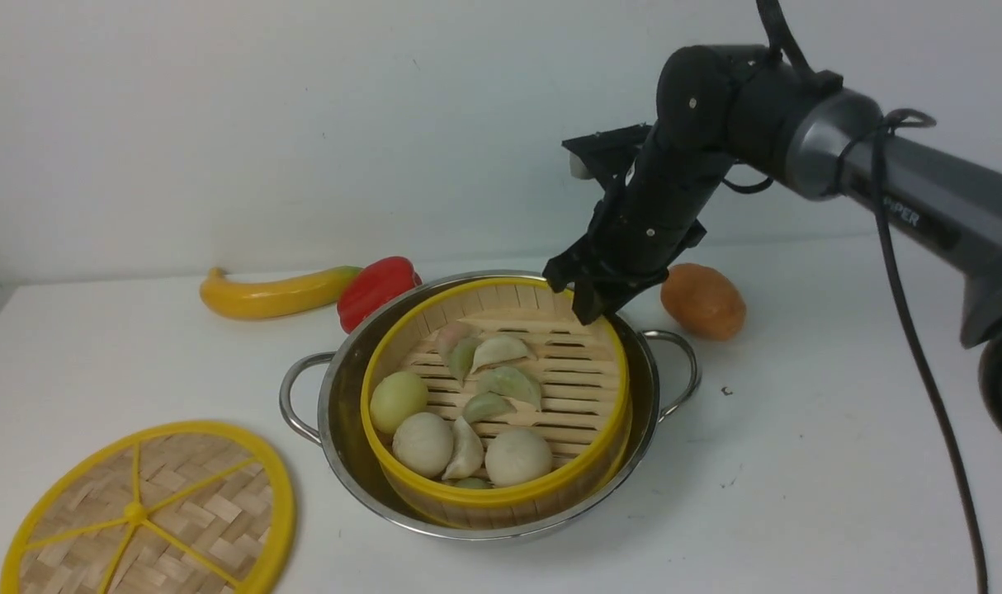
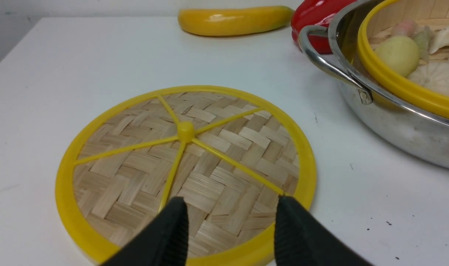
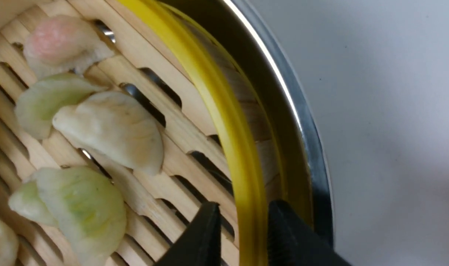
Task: Place the steamer in the pot on the white table, and put the lid on the steamer.
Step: 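Place the bamboo steamer basket of food into the steel pot with the right gripper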
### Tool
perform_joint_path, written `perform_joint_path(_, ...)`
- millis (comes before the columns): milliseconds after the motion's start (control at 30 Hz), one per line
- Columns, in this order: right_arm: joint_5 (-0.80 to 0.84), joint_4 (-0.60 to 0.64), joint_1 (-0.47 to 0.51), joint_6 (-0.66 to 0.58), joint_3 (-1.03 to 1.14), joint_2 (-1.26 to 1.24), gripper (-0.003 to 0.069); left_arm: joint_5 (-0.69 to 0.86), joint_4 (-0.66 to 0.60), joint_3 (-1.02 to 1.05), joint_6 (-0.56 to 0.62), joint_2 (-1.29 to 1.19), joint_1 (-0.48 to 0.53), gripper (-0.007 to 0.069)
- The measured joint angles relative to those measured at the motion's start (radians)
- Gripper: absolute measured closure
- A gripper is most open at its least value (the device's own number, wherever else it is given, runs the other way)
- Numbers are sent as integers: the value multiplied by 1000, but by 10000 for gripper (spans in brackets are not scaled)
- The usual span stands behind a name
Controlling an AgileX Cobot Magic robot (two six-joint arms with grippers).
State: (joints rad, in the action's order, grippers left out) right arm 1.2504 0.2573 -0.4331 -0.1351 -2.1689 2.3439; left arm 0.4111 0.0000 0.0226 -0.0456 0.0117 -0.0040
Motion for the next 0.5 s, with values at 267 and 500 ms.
perform_joint_path(267, -1, 0, 0, -12, 0, 2, 512, 0, 0, 0, 0, 0, 0, 313)
perform_joint_path(500, -1, -11, 0, -21, 0, 2, 599, 0, 0, 0, 0, 0, 0, 313)
